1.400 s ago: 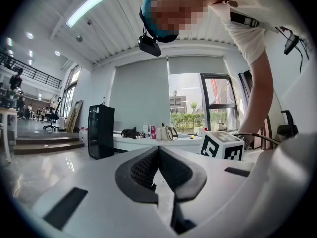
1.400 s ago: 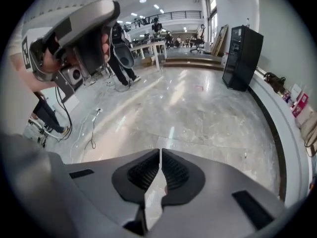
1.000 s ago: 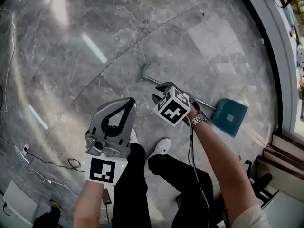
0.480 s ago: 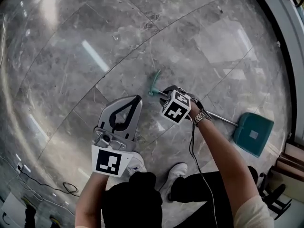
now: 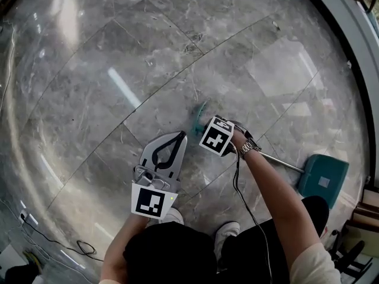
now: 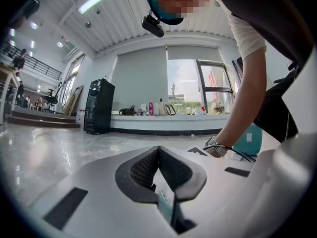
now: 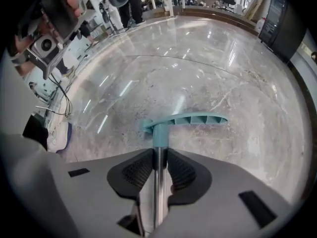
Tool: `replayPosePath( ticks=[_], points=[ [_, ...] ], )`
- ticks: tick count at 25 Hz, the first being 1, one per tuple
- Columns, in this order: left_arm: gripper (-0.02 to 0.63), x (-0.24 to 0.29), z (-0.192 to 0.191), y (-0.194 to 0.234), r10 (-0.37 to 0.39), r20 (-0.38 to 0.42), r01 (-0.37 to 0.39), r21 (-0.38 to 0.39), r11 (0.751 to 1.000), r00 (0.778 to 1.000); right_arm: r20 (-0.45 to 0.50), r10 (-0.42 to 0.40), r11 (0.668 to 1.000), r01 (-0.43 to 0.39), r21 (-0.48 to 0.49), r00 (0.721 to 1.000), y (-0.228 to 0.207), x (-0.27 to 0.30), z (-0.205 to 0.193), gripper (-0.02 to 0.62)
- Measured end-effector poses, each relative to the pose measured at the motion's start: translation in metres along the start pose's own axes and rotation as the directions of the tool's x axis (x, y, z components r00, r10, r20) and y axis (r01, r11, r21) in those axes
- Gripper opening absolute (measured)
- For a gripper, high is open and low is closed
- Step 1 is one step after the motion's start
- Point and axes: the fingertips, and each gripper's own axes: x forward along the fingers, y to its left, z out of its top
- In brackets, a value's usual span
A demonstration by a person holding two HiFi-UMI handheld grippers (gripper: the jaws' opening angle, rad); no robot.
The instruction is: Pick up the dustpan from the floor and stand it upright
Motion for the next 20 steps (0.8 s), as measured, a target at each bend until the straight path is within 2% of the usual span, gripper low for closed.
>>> replayPosePath(
  ticks=[4,9,12,18,20],
  points=[
    [0.011,0.004,0.002,0.006,0.025,0.006,-0.025,-0.005,1.0,1.0,0.016,0.027,1.0,-0.027,0.011,1.0,0.001,-0.003,0.0,0.1],
    [0.011,0.009,0.0,0.005,0.0,0.001,0.0,0.027,1.0,1.0,0.054,-0.04,0.999,0.04,-0.013,0.998,-0.003,-0.002,0.0,0.1],
    [0.011,0.014,-0.004,0.005,-0.002,0.005,0.001,0.031,1.0,1.0,0.07,-0.052,0.998,0.054,-0.026,0.996,-0.001,-0.001,0.002,0.098],
    [0.011,0.03,0.001,-0.003,-0.028,0.014,0.028,0.018,0.999,1.0,0.087,-0.064,0.997,0.066,-0.025,0.994,-0.001,-0.007,0.001,0.096],
    [0.011,0.031,0.018,0.001,-0.003,0.028,0.004,-0.036,0.999,1.0,0.113,-0.067,0.998,0.068,-0.003,0.991,-0.002,-0.025,0.004,0.095]
  ],
)
